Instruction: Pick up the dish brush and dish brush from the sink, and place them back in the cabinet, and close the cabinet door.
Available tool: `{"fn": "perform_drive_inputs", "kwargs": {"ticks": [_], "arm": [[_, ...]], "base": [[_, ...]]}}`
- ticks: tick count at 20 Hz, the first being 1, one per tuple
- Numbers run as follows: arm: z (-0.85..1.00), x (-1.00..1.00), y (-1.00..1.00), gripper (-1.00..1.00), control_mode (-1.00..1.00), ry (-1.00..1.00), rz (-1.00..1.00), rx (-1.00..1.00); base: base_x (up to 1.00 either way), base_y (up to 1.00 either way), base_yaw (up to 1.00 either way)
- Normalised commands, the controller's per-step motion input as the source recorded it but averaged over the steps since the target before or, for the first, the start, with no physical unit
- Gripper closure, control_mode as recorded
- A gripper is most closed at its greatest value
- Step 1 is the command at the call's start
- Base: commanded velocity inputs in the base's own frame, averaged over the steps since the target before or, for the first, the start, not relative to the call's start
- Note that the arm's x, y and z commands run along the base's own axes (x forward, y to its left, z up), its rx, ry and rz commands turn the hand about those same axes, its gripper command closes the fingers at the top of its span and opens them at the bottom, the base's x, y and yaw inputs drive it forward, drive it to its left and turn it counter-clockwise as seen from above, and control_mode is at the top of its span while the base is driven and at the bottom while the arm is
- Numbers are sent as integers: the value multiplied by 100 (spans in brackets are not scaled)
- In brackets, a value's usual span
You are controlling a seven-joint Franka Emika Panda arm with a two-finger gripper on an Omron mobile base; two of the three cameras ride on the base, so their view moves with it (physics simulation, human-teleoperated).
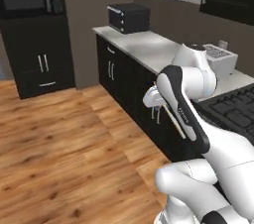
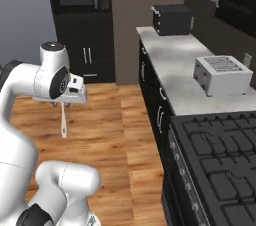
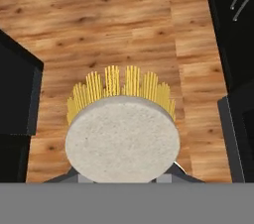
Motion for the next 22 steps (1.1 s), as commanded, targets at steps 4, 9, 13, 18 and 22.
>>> {"fn": "perform_drive_inputs", "kwargs": {"ticks": [4, 9, 13, 18, 22], "arm": [[0, 0, 0, 100, 100, 0, 0, 0], [0, 0, 0, 100, 100, 0, 0, 0], [0, 0, 0, 100, 100, 0, 0, 0], [0, 0, 0, 100, 100, 0, 0, 0], [0, 0, 0, 100, 100, 0, 0, 0]], "base": [[18, -22, -63], [18, -12, -65], [11, -6, -66], [9, -5, -65], [9, -2, -64]]}}
